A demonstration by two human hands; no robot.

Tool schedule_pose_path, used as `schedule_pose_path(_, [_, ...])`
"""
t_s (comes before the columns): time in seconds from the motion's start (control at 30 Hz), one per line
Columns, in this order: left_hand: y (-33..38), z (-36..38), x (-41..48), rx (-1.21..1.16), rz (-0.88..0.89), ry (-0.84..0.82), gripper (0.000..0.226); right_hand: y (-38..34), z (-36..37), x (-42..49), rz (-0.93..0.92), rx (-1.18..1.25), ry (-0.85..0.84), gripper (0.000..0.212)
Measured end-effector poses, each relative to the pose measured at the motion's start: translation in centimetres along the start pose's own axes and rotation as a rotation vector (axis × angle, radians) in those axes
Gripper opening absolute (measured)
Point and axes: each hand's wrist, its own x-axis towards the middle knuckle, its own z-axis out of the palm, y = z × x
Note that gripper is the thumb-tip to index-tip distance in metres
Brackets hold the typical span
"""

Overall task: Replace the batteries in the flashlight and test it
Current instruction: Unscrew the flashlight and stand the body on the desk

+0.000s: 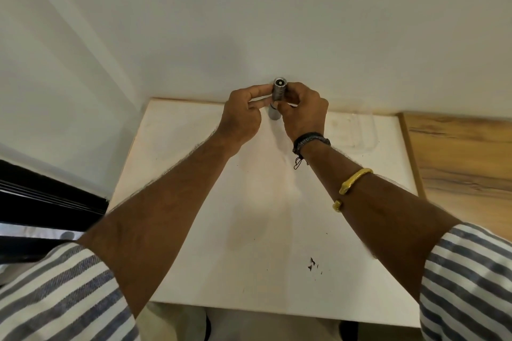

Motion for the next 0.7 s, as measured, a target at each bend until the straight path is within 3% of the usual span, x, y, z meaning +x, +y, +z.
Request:
schedule_pose_path(0.27, [0.6,0.3,-1.5,0.037,-0.086,0.028,0.065,-0.3,-0.4,-0.5,0.018,0.001,0.000,0.031])
schedule_pose_path(0.4, [1.5,1.0,-3.4,0.010,-0.118,0.140,0.051,-1.0,-2.0,-1.7,0.074,0.039,0.037,0.041])
schedule_pose_path(0.7, [4.8,4.1,-11.2,-0.101,-0.091,0.239,0.029,-1.9,-8.8,-9.3,0.122,0.202,0.101,0.027])
